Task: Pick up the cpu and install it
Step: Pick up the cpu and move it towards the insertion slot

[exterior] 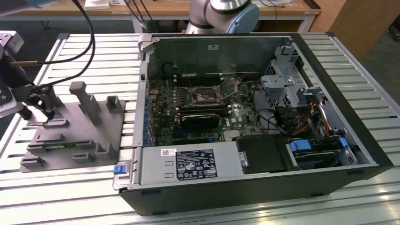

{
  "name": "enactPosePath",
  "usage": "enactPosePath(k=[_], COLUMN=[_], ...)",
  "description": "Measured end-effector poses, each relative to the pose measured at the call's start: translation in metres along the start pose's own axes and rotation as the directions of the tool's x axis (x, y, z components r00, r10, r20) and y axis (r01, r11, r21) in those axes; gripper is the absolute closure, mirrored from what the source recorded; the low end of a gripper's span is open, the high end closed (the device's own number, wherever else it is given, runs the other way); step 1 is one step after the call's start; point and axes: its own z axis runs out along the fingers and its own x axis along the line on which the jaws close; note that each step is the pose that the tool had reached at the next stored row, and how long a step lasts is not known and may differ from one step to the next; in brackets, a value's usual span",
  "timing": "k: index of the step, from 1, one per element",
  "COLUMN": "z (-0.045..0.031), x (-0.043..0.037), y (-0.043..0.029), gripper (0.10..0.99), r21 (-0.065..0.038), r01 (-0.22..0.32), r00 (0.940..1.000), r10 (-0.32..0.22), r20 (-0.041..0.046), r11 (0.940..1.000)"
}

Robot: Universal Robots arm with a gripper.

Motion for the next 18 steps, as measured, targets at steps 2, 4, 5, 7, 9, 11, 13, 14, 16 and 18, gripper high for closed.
enactPosePath(k=[2,4,5,7,9,11,13,14,16,18], z=[-0.0010,-0.0020,-0.0026,-0.0036,-0.0045,-0.0053,-0.0062,-0.0066,-0.0076,-0.0086], x=[0.0000,0.0000,0.0000,0.0000,0.0000,0.0000,0.0000,0.0000,0.0000,0.0000], y=[0.0000,0.0001,0.0002,0.0002,0.0003,0.0003,0.0004,0.0004,0.0005,0.0005], gripper=[0.545,0.545,0.545,0.545,0.545,0.545,0.545,0.545,0.545,0.545], r21=[0.000,0.000,0.000,0.000,0.000,0.000,0.000,0.000,0.000,0.000], r01=[0.000,0.000,0.000,0.000,0.000,0.000,0.000,0.000,0.000,0.000], r00=[1.0000,1.0000,1.0000,1.0000,1.0000,1.0000,1.0000,1.0000,1.0000,1.0000], r10=[0.000,0.000,0.000,0.000,0.000,0.000,0.000,0.000,0.000,0.000], r20=[-0.0001,0.0000,0.0000,0.0000,0.0001,0.0000,-0.0001,0.0000,0.0000,0.0000], r11=[1.0000,1.0000,1.0000,1.0000,1.0000,1.0000,1.0000,1.0000,1.0000,1.0000])
